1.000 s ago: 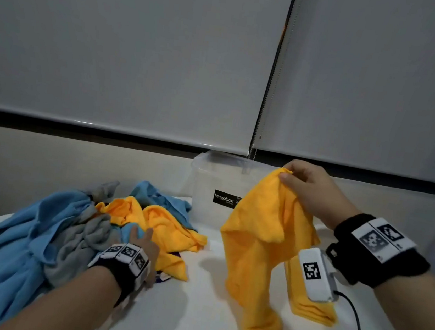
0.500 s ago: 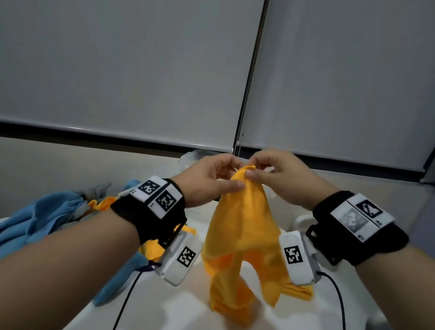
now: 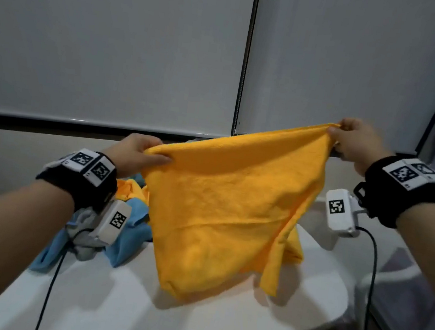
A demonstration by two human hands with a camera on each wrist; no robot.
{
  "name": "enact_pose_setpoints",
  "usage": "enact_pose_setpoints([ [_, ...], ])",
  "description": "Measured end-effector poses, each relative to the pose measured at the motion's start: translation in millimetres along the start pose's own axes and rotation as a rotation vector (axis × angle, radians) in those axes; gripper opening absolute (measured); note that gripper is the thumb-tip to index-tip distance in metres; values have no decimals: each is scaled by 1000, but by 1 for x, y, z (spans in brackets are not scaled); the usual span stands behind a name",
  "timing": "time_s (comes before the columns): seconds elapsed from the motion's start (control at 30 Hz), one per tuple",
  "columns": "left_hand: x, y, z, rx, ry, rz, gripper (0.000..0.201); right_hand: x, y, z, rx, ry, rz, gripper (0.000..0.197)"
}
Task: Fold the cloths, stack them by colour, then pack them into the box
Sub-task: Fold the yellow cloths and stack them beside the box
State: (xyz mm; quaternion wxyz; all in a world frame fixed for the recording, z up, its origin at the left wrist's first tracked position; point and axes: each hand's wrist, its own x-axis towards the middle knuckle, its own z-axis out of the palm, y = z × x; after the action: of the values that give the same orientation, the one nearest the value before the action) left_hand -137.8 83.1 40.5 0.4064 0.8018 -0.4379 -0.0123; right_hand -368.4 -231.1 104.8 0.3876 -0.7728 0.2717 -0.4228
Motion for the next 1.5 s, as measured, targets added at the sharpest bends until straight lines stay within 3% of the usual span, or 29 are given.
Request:
enact_pose_setpoints([
  [0.17, -3, 2, -22, 1, 38, -13, 19, -2, 10, -3, -80, -67, 15, 25],
  [0.23, -2, 4, -26, -104, 31, -55, 24, -2, 10, 1, -67, -58, 19, 24],
  [0.37, 4, -6, -24, -229, 121, -153, 12, -3, 12, 16, -43, -90, 122, 14],
  [0.47, 15, -17, -16, -30, 178, -320, 2, -6, 16, 31, -37, -317, 317, 15],
  [0.53, 23, -19, -12, 242, 163, -445, 3, -9, 16, 40, -115, -483, 405, 14],
  [0.57, 29, -21, -12, 359, 149, -467, 9, -9, 16, 44, -116, -499, 417, 14],
  [0.63, 40, -21, -15, 396, 210, -456, 19, -3, 17, 51, -60, -408, 365, 15],
  [0.8, 58, -5, -36, 0, 585, -326, 11, 13, 12, 51, 186, -226, 114, 21],
  [0.9, 52, 3, -50, -168, 619, -133, 21, 7, 10, 37, 271, -225, 54, 22],
  [0.97, 36, 3, -53, -306, 503, -38, 28, -5, 14, 26, 298, -236, 51, 26],
  [1.07, -6, -5, -45, -424, 215, -16, 28, -34, 29, 13, 294, -332, 85, 26],
  [1.2, -69, -40, -21, -332, -169, -91, 25, -84, 68, -1, 263, -591, 267, 9],
  [1.3, -100, -71, 2, -227, -494, -184, 24, -114, 97, -7, 85, -779, 376, 12],
  [1.37, -110, -85, 18, -289, -673, -245, 21, -125, 116, -7, 33, -878, 452, 11],
  [1.5, -111, -103, 41, -379, -805, -340, 21, -122, 146, 5, -48, -940, 562, 13],
])
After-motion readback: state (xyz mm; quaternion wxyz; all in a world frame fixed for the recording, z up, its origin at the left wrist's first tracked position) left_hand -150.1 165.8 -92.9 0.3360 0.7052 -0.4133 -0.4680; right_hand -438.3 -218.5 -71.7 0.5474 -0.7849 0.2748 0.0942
